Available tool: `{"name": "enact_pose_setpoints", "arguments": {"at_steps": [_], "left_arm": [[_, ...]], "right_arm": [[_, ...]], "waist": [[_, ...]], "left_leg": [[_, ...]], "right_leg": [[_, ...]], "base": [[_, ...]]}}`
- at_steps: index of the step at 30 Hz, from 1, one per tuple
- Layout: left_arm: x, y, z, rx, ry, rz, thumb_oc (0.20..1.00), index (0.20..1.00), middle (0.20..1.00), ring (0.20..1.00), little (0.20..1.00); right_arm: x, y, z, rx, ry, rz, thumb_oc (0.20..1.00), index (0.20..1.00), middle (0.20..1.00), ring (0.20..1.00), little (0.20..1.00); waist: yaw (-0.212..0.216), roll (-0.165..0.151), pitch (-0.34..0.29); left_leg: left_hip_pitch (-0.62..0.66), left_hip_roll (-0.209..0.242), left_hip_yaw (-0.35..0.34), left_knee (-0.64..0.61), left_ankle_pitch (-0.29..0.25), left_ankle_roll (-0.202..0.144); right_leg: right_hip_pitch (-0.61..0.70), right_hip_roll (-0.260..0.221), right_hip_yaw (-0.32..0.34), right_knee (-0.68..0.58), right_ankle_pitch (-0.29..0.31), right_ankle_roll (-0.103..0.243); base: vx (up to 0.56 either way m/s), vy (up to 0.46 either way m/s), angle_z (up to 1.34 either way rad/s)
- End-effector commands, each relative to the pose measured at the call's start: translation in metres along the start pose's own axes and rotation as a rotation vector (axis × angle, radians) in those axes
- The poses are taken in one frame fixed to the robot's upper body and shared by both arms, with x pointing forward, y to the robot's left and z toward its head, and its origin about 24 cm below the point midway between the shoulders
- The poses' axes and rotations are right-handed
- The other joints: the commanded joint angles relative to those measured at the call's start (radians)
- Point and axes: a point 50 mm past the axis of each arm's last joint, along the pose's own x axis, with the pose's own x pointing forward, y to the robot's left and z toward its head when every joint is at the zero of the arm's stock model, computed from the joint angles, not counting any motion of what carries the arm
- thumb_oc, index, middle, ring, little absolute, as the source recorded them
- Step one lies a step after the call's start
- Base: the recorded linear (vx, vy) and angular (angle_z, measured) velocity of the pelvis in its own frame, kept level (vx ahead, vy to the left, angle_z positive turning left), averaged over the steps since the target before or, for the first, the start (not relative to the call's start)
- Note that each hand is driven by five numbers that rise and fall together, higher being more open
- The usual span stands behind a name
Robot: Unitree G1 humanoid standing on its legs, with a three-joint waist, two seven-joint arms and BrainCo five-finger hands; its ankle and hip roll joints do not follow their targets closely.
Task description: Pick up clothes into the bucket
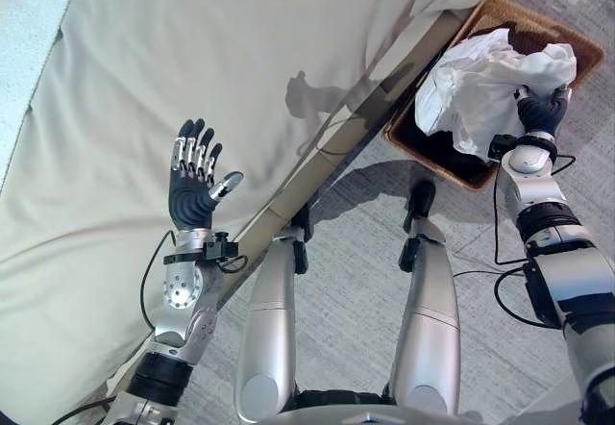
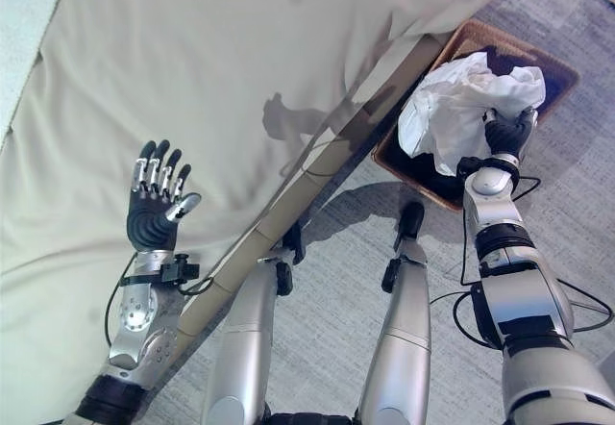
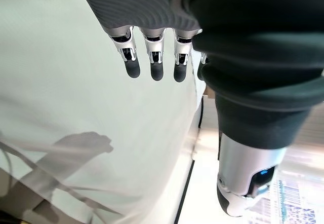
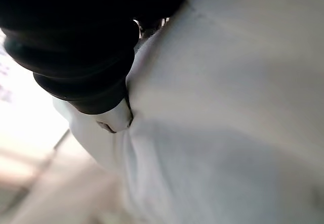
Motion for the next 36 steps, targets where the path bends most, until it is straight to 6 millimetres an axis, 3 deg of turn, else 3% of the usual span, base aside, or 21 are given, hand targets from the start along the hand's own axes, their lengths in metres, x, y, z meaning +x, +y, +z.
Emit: {"name": "enact_pose_setpoints", "arguments": {"at_steps": [1,10,18,19,20,21,36], "left_arm": [[-0.003,-0.003,0.022,-0.04,-0.112,-0.006,1.0,1.0,1.0,1.0,1.0],[0.003,-0.009,0.028,-0.087,-0.143,-0.025,1.0,1.0,1.0,1.0,1.0],[0.004,-0.009,0.033,-0.102,-0.161,-0.031,1.0,1.0,1.0,1.0,1.0],[0.005,-0.009,0.034,-0.105,-0.166,-0.03,1.0,1.0,1.0,1.0,1.0],[0.005,-0.009,0.034,-0.105,-0.166,-0.03,1.0,1.0,1.0,1.0,1.0],[0.005,-0.008,0.035,-0.101,-0.167,-0.026,1.0,1.0,1.0,1.0,1.0],[0.012,-0.004,0.04,-0.089,-0.201,0.001,1.0,1.0,1.0,1.0,1.0]], "right_arm": [[0.015,-0.015,0.025,-0.039,-0.076,-0.031,0.2,0.2,0.2,0.2,0.2],[0.03,-0.043,0.034,-0.121,-0.052,-0.077,0.2,0.2,0.2,0.2,0.2],[0.037,-0.05,0.049,-0.235,-0.098,-0.078,0.2,0.2,0.2,0.2,0.2],[0.039,-0.052,0.053,-0.235,-0.101,-0.096,0.693,0.693,0.693,0.693,0.693],[0.039,-0.052,0.054,-0.235,-0.101,-0.097,0.693,0.693,0.693,0.693,0.693],[0.041,-0.057,0.056,-0.245,-0.086,-0.127,1.0,1.0,1.0,1.0,1.0],[0.036,-0.044,0.046,-0.247,-0.02,-0.107,1.0,1.0,1.0,1.0,1.0]], "waist": [[-0.003,0.05,-0.018],[0.008,0.069,-0.018],[0.015,0.073,-0.018],[0.018,0.076,-0.018],[0.018,0.076,-0.018],[0.021,0.077,-0.018],[0.018,0.056,-0.019]], "left_leg": [[-0.06,-0.002,-0.027,0.054,-0.037,-0.027],[-0.112,-0.012,-0.019,0.096,-0.047,-0.022],[-0.133,-0.017,-0.015,0.106,-0.045,-0.021],[-0.136,-0.018,-0.015,0.106,-0.043,-0.02],[-0.137,-0.018,-0.015,0.107,-0.043,-0.02],[-0.136,-0.018,-0.017,0.104,-0.041,-0.02],[-0.071,-0.016,-0.015,0.041,-0.023,-0.018]], "right_leg": [[0.019,-0.015,0.055,0.063,-0.074,0.042],[-0.045,-0.02,0.08,0.119,-0.094,0.036],[-0.071,-0.022,0.085,0.133,-0.095,0.035],[-0.075,-0.023,0.085,0.137,-0.096,0.035],[-0.075,-0.023,0.085,0.137,-0.096,0.035],[-0.076,-0.023,0.085,0.138,-0.096,0.036],[-0.014,-0.017,0.068,0.076,-0.079,0.036]], "base": [[0.02,0.027,-0.04],[0.0,0.001,0.01],[0.0,0.0,0.0],[0.0,0.0,0.0],[0.0,0.0,0.0],[0.0,0.0,0.0],[0.0,0.0,0.0]]}}
